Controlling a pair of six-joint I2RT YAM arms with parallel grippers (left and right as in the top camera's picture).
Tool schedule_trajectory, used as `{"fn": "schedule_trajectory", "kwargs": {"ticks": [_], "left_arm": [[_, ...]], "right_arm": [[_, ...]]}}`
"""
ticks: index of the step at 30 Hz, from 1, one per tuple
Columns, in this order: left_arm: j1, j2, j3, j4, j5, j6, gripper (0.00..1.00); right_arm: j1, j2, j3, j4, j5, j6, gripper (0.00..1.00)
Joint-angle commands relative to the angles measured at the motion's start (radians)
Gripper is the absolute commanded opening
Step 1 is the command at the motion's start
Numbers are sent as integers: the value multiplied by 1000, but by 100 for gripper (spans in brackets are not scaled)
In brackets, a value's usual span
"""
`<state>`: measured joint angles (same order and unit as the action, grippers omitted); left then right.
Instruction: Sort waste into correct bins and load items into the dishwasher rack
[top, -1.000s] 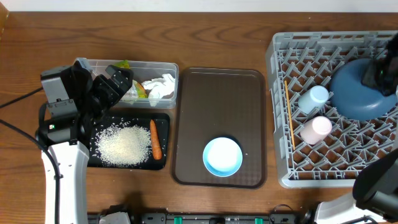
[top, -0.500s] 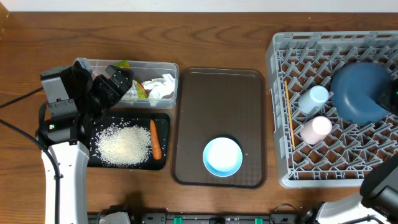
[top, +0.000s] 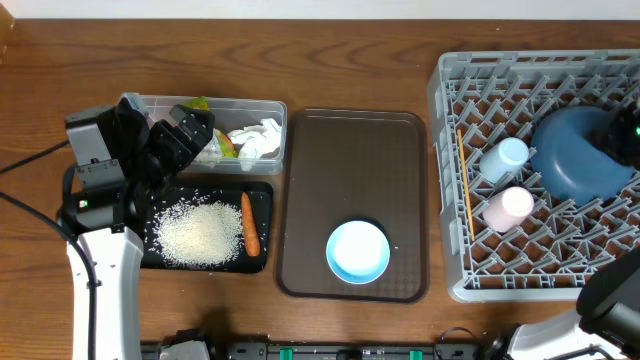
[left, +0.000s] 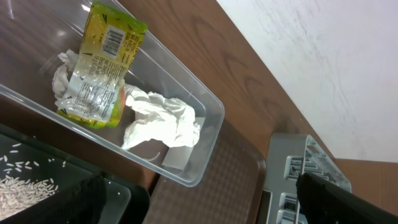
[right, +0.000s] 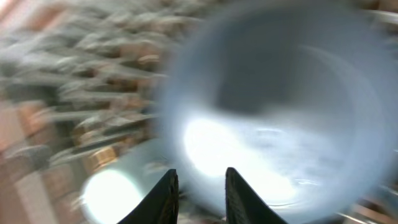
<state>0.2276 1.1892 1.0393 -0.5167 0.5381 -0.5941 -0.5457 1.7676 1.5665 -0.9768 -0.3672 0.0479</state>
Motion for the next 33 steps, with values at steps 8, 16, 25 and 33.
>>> {"fn": "schedule_trajectory", "kwargs": {"ticks": [8,16,25,33], "left_arm": [[3,0,6,1,-12,21,100],[3,0,6,1,-12,21,100],[3,0,6,1,-12,21,100],[3,0,6,1,-12,21,100]], "right_arm": [[392,-108,60,-216,-177,-223,35],[782,-105,-31,-262,-47,-220,36],[1093,-104,-189,-140,-45,-42,38],[1335,-103,-367,64,118,203,41]]}}
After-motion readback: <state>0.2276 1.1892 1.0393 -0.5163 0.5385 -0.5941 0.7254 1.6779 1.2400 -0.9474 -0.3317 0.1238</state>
